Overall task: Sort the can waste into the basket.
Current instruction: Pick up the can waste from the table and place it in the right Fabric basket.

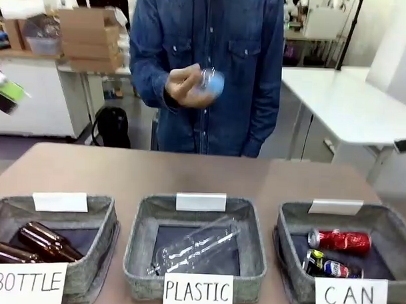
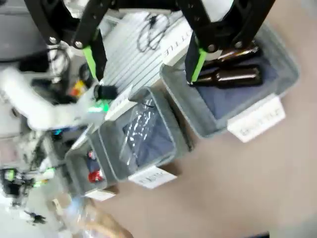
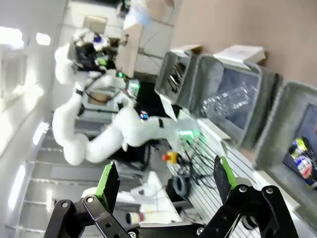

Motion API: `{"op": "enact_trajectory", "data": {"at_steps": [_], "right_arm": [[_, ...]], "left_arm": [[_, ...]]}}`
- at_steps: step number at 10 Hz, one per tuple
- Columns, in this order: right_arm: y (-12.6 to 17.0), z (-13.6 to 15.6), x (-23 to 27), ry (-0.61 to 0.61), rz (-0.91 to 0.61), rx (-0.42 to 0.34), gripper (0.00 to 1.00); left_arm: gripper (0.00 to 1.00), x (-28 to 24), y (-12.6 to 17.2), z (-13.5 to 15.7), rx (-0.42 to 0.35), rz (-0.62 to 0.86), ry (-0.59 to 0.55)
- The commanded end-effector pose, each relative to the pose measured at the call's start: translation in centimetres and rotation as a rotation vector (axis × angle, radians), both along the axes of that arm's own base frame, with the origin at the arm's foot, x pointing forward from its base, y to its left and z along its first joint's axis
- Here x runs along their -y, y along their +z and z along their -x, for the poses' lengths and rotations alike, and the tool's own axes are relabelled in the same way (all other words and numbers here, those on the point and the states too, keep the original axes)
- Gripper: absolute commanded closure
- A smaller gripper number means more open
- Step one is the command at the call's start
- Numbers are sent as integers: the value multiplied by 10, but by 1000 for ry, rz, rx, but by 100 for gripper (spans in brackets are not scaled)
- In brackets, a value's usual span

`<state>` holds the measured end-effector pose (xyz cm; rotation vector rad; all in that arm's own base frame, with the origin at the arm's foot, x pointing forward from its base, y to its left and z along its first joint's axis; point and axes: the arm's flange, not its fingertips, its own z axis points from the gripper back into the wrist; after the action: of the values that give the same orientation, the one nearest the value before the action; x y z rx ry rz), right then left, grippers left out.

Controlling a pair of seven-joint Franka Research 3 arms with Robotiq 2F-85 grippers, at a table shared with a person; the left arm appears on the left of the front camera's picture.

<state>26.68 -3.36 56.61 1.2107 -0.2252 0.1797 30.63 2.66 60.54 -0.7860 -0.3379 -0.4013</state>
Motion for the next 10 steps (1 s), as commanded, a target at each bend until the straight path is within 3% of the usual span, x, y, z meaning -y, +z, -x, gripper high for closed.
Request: {"op": "enact_trajectory", "data": {"at_steps": [1,3,4,5,10], "right_arm": [[12,-9,-35,-96,-73,-81,0],[14,-17,-47,-142,-73,-129,0],[12,-22,-44,-222,-73,-162,0],[11,-17,-40,-87,-52,-104,0],[11,-17,-40,-87,-52,-104,0]], "left_arm": [[17,-8,-36,-14,-123,254,218],[17,-42,-80,-32,-247,427,385],[17,-51,-92,-35,-194,487,396],[17,-47,-72,-24,-239,308,281],[17,-47,-72,-24,-239,308,281]]}}
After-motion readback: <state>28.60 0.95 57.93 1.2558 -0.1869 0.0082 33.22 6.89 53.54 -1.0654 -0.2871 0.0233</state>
